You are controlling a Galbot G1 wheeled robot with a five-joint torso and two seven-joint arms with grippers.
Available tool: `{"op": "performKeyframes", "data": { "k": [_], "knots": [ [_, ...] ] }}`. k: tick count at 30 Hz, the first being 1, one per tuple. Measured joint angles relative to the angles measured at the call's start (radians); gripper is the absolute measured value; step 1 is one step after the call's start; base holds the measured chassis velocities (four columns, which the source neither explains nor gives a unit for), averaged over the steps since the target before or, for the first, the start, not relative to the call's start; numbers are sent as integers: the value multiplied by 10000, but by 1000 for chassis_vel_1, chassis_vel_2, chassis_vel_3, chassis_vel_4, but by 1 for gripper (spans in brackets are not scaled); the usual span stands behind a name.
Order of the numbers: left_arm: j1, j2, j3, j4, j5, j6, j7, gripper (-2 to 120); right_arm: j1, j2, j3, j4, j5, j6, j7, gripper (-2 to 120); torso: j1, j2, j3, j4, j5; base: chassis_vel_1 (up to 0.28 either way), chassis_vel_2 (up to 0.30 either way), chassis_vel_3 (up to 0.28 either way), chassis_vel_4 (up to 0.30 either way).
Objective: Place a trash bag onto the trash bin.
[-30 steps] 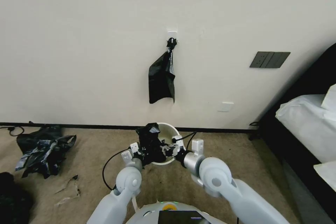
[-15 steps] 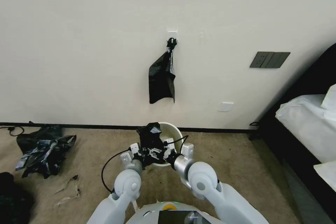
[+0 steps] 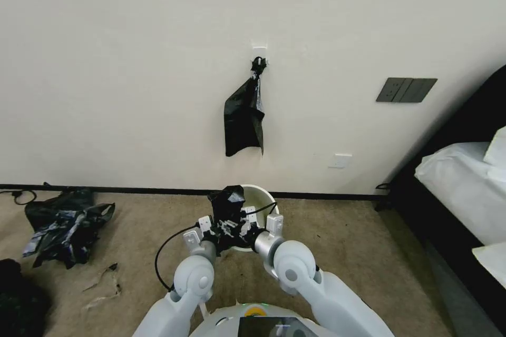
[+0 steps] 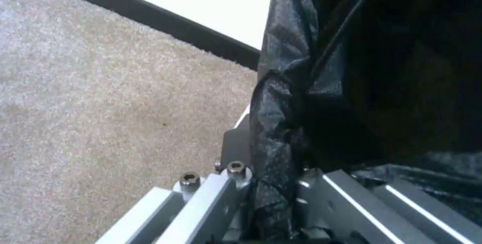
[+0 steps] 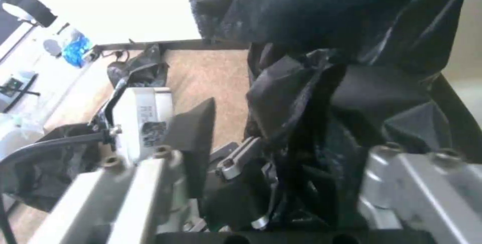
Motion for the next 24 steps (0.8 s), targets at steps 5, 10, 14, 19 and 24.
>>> {"op": "performKeyframes", "data": {
  "k": [5, 10, 14, 19, 24],
  "knots": [
    [0, -13, 25, -2, 2, 0, 20, 1, 110, 56, -38, -116, 224, -1, 202, 28, 0, 0, 0, 0, 0, 0, 0, 0, 0],
    [-1, -46, 46, 2, 42, -5, 39, 1, 134, 73, -65, -193, 279, 50, 295, 12, 0, 0, 0, 0, 0, 0, 0, 0, 0],
    [-24, -46, 52, 28, 103, -46, 81, 1, 134, 56, -72, -209, 278, 107, 342, 0, 0, 0, 0, 0, 0, 0, 0, 0, 0],
    [-56, -49, 52, 46, 133, -153, 109, 1, 123, -29, -70, -137, 275, 140, 365, 0, 0, 0, 0, 0, 1, 0, 0, 0, 0],
    [-56, -57, 14, 58, 217, -267, 156, 1, 103, -333, 17, 5, 277, 163, 370, 0, 0, 0, 0, 0, 1, 0, 0, 0, 0]
  ]
}}
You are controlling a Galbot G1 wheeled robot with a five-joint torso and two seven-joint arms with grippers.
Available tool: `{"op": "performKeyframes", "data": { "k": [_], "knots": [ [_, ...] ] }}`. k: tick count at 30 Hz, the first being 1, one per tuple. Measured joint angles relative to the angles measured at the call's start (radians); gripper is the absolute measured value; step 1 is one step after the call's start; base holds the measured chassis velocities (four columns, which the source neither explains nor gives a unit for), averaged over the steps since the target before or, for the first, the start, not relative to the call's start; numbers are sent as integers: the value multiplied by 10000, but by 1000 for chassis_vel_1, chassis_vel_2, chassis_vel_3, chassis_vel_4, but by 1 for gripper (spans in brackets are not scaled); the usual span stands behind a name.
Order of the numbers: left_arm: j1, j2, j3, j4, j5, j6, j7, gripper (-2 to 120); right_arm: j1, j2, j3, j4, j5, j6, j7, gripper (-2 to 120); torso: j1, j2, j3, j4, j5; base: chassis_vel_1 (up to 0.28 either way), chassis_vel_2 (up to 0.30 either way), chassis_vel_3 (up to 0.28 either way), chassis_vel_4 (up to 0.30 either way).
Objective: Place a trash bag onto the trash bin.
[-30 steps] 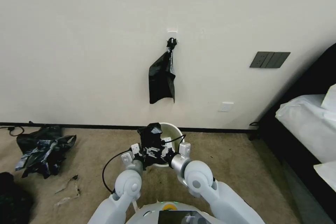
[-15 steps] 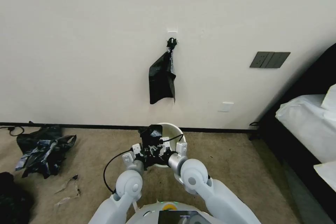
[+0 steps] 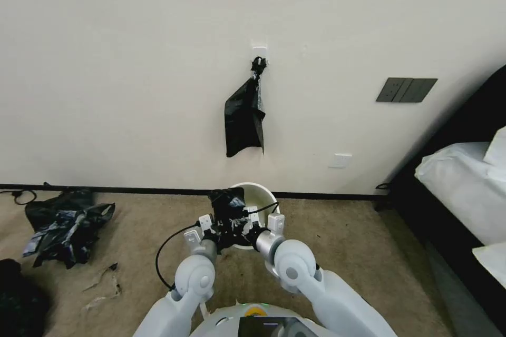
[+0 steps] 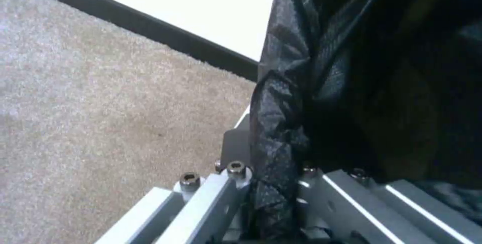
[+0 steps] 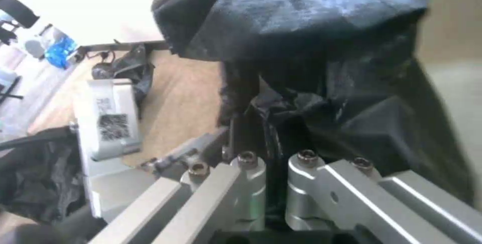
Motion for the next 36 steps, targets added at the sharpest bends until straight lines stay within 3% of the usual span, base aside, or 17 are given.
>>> {"op": "performKeyframes", "data": {
  "k": [19, 36],
  "knots": [
    [1, 203, -350, 66, 79, -363, 45, 1, -438, -2296, 1124, 1334, 718, 389, 39, 0, 0, 0, 0, 0, 0, 0, 0, 0, 0],
    [-67, 520, -688, 25, -184, -555, 14, 1, -861, -3799, 2066, 1769, 887, 162, 59, 0, 0, 0, 0, 1, 0, 0, 0, 0, 0]
  ]
}}
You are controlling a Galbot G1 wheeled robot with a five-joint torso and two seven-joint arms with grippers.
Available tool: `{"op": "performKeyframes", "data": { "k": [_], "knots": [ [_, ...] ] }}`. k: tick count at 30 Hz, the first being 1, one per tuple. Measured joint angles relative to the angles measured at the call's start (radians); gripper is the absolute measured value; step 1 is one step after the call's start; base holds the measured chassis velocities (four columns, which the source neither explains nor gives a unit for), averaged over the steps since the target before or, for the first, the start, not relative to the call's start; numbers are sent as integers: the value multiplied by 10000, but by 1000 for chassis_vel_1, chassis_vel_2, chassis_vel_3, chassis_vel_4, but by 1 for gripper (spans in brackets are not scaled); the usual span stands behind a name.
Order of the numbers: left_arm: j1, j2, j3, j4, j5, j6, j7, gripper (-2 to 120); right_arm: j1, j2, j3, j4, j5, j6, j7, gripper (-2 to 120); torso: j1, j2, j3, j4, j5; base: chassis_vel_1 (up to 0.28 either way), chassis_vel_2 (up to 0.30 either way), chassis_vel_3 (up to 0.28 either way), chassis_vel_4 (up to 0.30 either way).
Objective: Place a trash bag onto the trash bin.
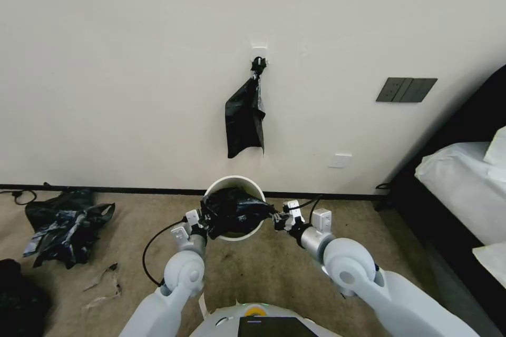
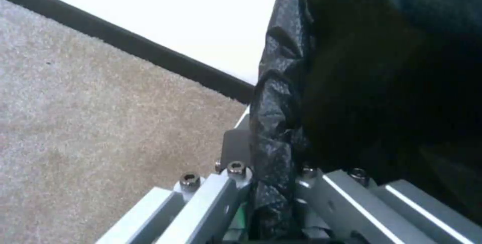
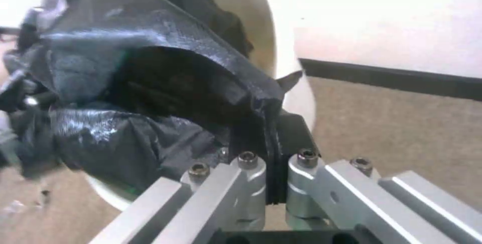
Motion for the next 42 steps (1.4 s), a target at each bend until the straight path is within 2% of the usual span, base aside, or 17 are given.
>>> {"op": "performKeyframes", "data": {
  "k": [8, 12, 13, 16, 17, 19, 21, 22, 24, 26, 28, 29, 33, 35, 36, 38, 42],
  "knots": [
    [-15, 235, -102, -86, -94, 52, 22, 1, -71, -710, 263, 82, -210, -294, -316, 0, 0, 0, 0, 0, 0, 0, 0, 0, 0],
    [4, 335, -146, -230, -204, 251, 22, 1, -262, -930, 395, 157, -1016, -323, -744, 2, 0, 0, 0, 0, -1, 0, 0, 0, 0],
    [12, 341, -145, -260, -219, 293, 22, 1, -311, -930, 404, 183, -1216, -317, -816, 4, 0, 0, 0, 0, -1, 0, 0, 0, 0],
    [21, 379, -139, -437, -228, 516, -9, 1, -697, -945, 366, 326, -2955, 2, -1384, 17, 0, 0, 0, 0, -1, 0, 0, 0, 0],
    [21, 379, -139, -437, -228, 516, -9, 1, -697, -945, 366, 326, -2955, 2, -1384, 17, 0, 0, 0, 0, -1, 0, 0, 0, 0],
    [3, 490, -137, -637, -235, 750, -30, 1, -1056, -1071, 330, 427, -4604, 567, -2060, 28, 0, 0, 0, -1, -2, 0, 0, 0, 0],
    [-1, 514, -138, -665, -236, 777, -32, 1, -1127, -1097, 331, 446, -4955, 703, -2200, 30, 0, 0, 0, -1, -2, 0, 0, 0, 0],
    [-43, 639, -153, -800, -265, 943, -64, 1, -1385, -1204, 404, 500, -6217, 1280, -2742, 37, 0, 0, 0, 0, 0, 0, 0, 0, 0],
    [-71, 706, -178, -863, -305, 1042, -96, 1, -1494, -1247, 490, 518, -6778, 1551, -2991, 41, 0, 0, 0, -1, -1, 0, 0, 0, 0],
    [-157, 929, -264, -1014, -553, 1337, -233, 1, -1807, -1369, 881, 554, -8101, 2296, -3584, 52, 0, 0, 0, 0, 0, 0, 0, 0, 0],
    [-174, 982, -289, -1042, -616, 1389, -249, 1, -1897, -1426, 1009, 585, -8385, 2467, -3712, 56, 0, 0, 0, 0, -1, 0, 0, 0, 0],
    [-232, 1138, -343, -1128, -775, 1533, -252, 1, -2045, -1588, 1221, 718, -8893, 2830, -3963, 63, 0, 0, 0, -2, -1, 0, 0, 0, 0],
    [-300, 1300, -353, -1232, -798, 1671, -172, 1, -1824, -1729, 1214, 935, -9308, 2975, -4191, 75, 0, 0, 0, -3, -3, 0, 0, 0, 0],
    [-347, 1376, -311, -1337, -791, 1809, -92, 1, -1270, -1819, 905, 868, -9769, 2981, -4485, 84, 1, 0, -1, 2, -2, 0, 0, 0, 0],
    [-347, 1376, -311, -1337, -791, 1809, -92, 1, -1270, -1819, 905, 868, -9769, 2981, -4485, 84, 1, 0, -1, 2, -2, 0, 0, 0, 0],
    [-358, 1426, -256, -1447, -727, 1930, -31, 1, -685, -1842, 510, 423, -10592, 3199, -4709, 96, 0, 0, 0, 0, 1, 0, 0, 0, 0],
    [-248, 1532, -223, -1622, -416, 2027, 183, 1, -123, -1807, 103, 24, -11409, 3467, -4983, 100, 0, 0, 0, 1, -1, 0, 0, 0, 0]
  ]
}}
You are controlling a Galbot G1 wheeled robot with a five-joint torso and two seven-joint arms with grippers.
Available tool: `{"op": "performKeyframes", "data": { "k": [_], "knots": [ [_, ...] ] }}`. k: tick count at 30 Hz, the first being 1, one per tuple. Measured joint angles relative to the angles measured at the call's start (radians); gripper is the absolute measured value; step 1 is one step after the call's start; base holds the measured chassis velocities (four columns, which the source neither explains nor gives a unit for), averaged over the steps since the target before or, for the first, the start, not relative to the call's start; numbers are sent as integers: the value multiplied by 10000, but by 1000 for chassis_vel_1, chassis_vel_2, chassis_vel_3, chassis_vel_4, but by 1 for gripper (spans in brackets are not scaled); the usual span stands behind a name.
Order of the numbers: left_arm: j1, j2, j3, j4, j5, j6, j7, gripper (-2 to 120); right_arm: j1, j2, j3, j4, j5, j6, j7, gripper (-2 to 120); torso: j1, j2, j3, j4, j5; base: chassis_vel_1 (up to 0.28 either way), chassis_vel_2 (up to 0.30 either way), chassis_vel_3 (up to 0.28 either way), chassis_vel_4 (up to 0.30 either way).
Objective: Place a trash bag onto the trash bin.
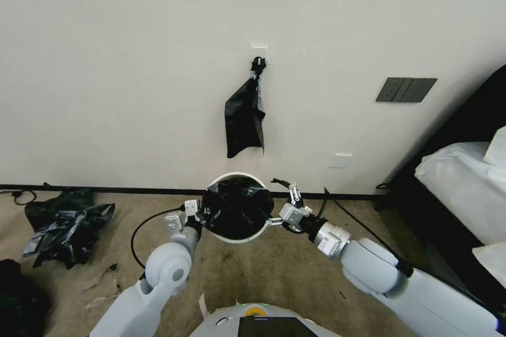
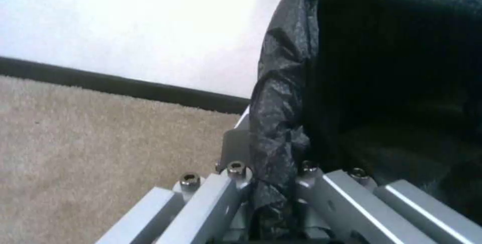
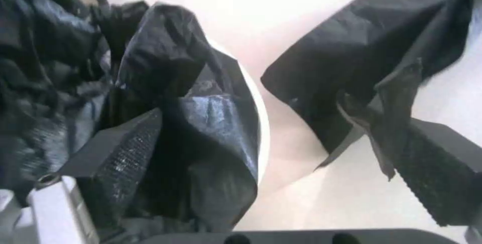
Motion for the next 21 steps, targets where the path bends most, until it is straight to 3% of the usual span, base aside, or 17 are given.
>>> {"op": "performKeyframes", "data": {
  "k": [3, 11, 21],
  "knots": [
    [53, 49, 33, -81, 116, 72, 75, 1, 199, 27, -191, -99, -331, 84, -122, 100, 0, 0, 0, 0, 1, 0, 0, 0, 0],
    [107, 107, 253, -234, 481, 298, 204, 1, 667, 70, -728, -653, -2949, 627, -774, 94, 1, 0, 0, -3, -1, 0, 0, 0, 0],
    [406, 93, 351, -529, 513, 384, 206, 1, 911, 247, -1274, -1132, -4466, 767, -1094, 89, 1, 0, 0, -1, 0, 0, 0, 0, 0]
  ]
}}
